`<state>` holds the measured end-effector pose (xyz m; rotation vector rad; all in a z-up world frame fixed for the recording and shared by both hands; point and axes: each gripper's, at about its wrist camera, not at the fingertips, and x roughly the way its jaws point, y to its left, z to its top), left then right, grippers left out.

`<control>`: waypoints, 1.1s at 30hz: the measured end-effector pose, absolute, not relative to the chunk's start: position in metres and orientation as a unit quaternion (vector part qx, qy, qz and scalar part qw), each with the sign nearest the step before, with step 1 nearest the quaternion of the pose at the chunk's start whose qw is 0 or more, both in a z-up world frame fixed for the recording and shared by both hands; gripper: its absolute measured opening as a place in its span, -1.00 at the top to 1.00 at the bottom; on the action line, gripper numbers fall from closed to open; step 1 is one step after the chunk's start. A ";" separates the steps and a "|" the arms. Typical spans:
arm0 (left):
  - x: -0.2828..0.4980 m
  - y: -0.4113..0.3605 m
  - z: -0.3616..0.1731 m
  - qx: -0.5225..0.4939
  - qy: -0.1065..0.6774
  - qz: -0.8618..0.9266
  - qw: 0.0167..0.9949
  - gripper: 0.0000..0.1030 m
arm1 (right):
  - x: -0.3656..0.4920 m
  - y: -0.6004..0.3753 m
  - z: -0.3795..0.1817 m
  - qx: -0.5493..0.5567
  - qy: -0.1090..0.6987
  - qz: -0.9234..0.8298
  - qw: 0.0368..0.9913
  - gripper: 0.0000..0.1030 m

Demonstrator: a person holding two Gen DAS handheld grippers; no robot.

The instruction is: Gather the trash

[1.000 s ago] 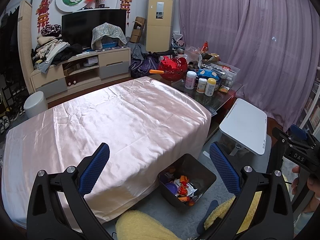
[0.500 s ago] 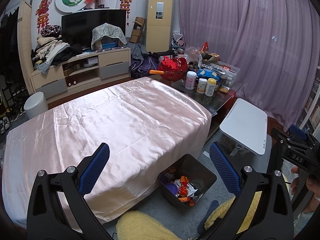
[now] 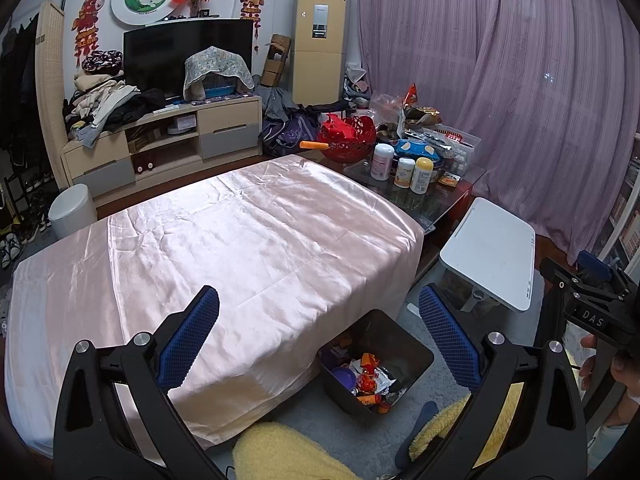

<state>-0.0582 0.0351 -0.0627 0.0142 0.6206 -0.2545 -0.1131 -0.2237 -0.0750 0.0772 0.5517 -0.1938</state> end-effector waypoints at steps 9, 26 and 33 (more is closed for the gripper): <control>-0.056 0.036 -0.064 0.006 0.307 -0.123 0.944 -0.84 | -0.112 -0.223 -0.076 0.038 0.273 -0.095 0.956 -0.94; -0.055 0.035 -0.069 0.008 0.305 -0.120 0.945 -0.84 | -0.111 -0.220 -0.080 0.040 0.277 -0.095 0.955 -0.94; -0.055 0.032 -0.070 0.011 0.305 -0.120 0.945 -0.84 | -0.109 -0.221 -0.082 0.041 0.278 -0.095 0.955 -0.93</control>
